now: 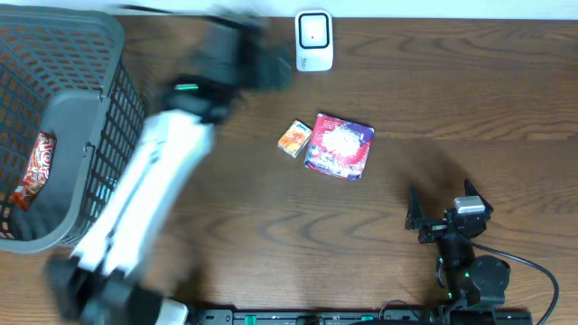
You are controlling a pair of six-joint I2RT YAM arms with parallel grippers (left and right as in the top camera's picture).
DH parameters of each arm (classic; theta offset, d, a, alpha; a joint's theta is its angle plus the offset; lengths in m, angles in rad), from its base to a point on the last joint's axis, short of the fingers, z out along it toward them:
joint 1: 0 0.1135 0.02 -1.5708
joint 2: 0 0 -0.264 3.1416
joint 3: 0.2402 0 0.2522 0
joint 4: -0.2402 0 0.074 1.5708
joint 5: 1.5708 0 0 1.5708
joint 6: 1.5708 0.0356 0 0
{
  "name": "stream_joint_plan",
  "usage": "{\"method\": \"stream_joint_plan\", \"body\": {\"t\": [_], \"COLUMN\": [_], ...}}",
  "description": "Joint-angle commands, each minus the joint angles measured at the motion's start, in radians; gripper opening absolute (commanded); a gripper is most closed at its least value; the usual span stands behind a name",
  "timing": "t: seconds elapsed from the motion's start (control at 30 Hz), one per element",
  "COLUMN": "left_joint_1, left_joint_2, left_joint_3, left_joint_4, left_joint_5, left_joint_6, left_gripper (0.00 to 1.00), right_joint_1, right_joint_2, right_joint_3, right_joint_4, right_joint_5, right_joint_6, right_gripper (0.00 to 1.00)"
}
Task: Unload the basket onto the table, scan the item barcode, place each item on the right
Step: 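Place the small orange box left of the purple pack, then grasp the mint-green packet in the basket with the left gripper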
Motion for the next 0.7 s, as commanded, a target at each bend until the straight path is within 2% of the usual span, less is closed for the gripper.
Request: {"method": "stream_joint_plan", "body": {"t": [0.0, 0.03, 0.1, 0.23, 0.27, 0.4, 0.53, 0.67], "left_joint_1": [0.210, 0.330, 0.477, 0.690, 0.764, 0.871, 0.935, 0.960], "left_joint_2": [-0.164, -0.212, -0.240, -0.231, -0.214, -0.158, -0.061, 0.074], "left_joint_3": [0.034, 0.033, 0.033, 0.033, 0.032, 0.001, -0.003, -0.003], "left_joint_4": [0.041, 0.024, -0.044, -0.287, -0.408, -0.507, -0.568, -0.691], "left_joint_5": [-0.013, -0.013, -0.025, -0.039, -0.039, -0.010, 0.116, 0.270], "left_joint_6": [0.080, 0.175, 0.252, 0.252, 0.252, 0.210, 0.222, 0.348], "left_gripper": [0.98, 0.98, 0.98, 0.98, 0.98, 0.98, 0.98, 0.98], "right_joint_1": [0.006, 0.006, 0.006, 0.006, 0.006, 0.006, 0.006, 0.006], "right_joint_2": [-0.005, -0.005, -0.005, -0.005, -0.005, -0.005, -0.005, -0.005], "right_joint_3": [-0.002, -0.002, -0.002, -0.002, -0.002, -0.002, -0.002, -0.002], "right_joint_4": [-0.003, -0.003, -0.003, -0.003, -0.003, -0.003, -0.003, -0.003], "right_joint_5": [-0.002, -0.002, -0.002, -0.002, -0.002, -0.002, -0.002, -0.002], "right_joint_6": [-0.011, -0.011, -0.011, -0.011, -0.011, -0.011, -0.011, -0.011], "right_gripper": [0.99, 0.99, 0.99, 0.99, 0.99, 0.99, 0.99, 0.99]}}
